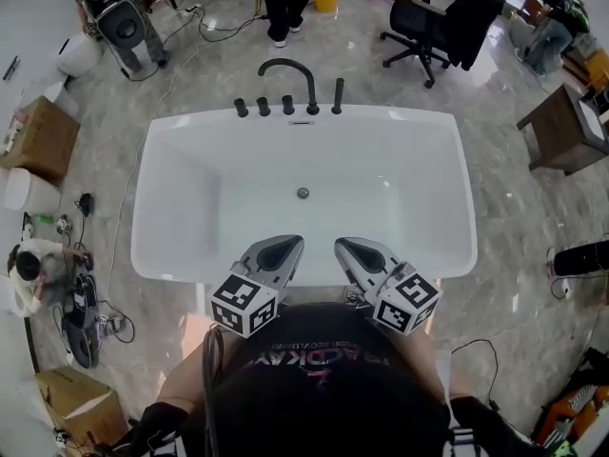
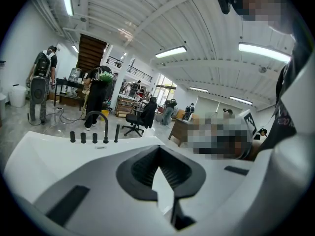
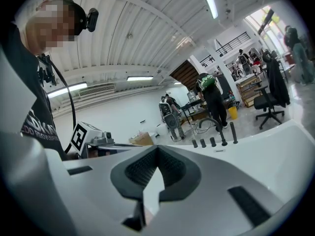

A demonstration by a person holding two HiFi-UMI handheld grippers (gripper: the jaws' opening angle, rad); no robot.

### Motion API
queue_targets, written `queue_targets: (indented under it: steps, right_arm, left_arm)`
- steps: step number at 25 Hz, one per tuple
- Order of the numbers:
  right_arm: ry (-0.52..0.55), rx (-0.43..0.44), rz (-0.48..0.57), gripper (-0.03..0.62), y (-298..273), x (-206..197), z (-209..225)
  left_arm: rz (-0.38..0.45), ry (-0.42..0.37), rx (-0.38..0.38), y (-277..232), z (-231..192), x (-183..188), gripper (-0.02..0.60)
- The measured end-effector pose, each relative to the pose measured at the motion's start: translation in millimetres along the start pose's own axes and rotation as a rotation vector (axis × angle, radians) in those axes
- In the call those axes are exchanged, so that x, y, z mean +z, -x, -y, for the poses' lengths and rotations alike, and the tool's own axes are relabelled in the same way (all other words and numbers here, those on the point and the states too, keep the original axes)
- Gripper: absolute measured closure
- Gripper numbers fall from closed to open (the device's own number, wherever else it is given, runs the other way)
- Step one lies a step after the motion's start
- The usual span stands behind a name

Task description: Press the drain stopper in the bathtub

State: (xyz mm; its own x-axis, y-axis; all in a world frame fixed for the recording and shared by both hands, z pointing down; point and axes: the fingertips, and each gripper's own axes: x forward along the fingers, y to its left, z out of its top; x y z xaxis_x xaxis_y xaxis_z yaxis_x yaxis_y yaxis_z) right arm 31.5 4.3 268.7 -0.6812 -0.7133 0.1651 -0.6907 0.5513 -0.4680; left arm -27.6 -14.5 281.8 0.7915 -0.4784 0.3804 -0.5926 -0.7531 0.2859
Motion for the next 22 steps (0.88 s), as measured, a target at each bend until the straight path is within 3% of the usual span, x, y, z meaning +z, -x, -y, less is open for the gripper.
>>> queue_targets:
  steps: [22]
  right_arm:
    - [-0.021,0.002,-0.004,0.583,-4.6,-2.5,5.0]
  left_arm:
    - [-0.007,-0.001,0.006,-2.2,-4.3,-0.6,0.574]
